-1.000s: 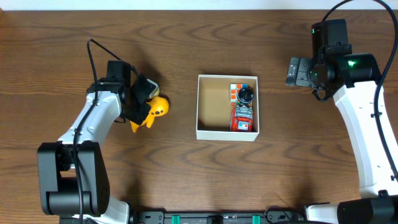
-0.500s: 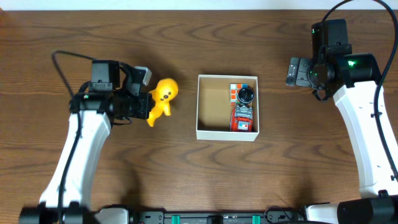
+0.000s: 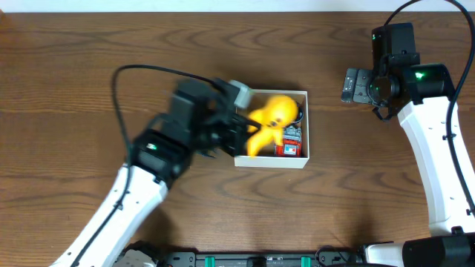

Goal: Pack container
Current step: 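Lift the orange figure and carry it over the white box, then lower the orange figure into the box and open the left gripper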

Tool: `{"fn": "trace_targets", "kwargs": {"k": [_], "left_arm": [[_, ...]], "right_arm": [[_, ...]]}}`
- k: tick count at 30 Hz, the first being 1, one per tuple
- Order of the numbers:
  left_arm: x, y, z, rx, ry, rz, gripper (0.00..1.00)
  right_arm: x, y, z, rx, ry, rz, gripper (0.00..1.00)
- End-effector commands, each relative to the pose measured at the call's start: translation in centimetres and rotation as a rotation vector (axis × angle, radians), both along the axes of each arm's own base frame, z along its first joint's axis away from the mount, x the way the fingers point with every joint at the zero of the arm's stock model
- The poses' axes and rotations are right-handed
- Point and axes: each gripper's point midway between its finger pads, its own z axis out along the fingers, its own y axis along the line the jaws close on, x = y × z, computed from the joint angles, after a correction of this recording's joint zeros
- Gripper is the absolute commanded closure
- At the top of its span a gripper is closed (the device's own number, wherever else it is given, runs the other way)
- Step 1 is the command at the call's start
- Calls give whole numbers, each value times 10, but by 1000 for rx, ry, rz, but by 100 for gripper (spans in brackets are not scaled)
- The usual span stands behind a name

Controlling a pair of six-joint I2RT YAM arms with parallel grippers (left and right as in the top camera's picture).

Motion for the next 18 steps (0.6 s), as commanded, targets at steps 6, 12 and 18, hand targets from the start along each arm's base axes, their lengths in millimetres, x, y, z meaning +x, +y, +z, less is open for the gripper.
{"fn": "trace_targets", "kwargs": {"k": [6, 12, 18], "left_arm": [[39, 34, -4, 197, -121, 577, 94], [42, 34, -49, 280, -4, 653, 94], [49, 22, -81, 324, 42, 630, 94]], "right_arm": [[1, -3, 8, -5, -22, -9, 1], [1, -3, 8, -5, -22, -9, 1], [1, -3, 8, -5, -22, -9, 1]]}}
